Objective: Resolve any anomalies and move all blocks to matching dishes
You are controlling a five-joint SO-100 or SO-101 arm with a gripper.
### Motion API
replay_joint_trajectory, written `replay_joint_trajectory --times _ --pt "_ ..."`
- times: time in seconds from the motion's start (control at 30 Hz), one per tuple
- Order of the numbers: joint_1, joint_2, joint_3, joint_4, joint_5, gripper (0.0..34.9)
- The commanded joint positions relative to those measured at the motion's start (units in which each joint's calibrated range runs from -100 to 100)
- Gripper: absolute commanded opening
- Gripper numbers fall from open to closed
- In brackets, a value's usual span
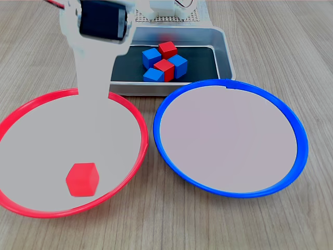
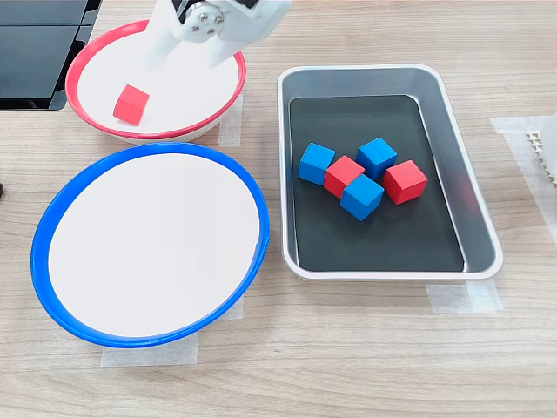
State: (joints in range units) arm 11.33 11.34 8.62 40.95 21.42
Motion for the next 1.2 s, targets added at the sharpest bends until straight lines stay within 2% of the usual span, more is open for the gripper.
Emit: replay_joint_trajectory --times 0.0,0.13,0.2,0.23,0.47,0.53,0.7,0.87,1.0,1.17 --pt "-0.9 -10.9 5.1 7.5 4.0 13.5" --pt "-1.2 -23.2 15.9 15.8 10.3 14.1" --pt "-1.8 -28.7 22.6 16.6 12.5 16.5" --pt "-2.0 -30.6 25.3 16.5 13.2 16.7" --pt "-5.9 -35.6 37.6 13.9 15.6 16.1" --pt "-6.9 -34.2 38.7 11.9 15.7 17.9" --pt "-7.5 -31.1 41.9 5.4 17.7 19.3" --pt "-6.5 -28.2 41.7 4.0 19.8 18.6" --pt "-5.6 -25.5 41.6 1.6 20.9 16.3" --pt "-5.5 -23.9 42.2 -1.0 21.5 6.6"
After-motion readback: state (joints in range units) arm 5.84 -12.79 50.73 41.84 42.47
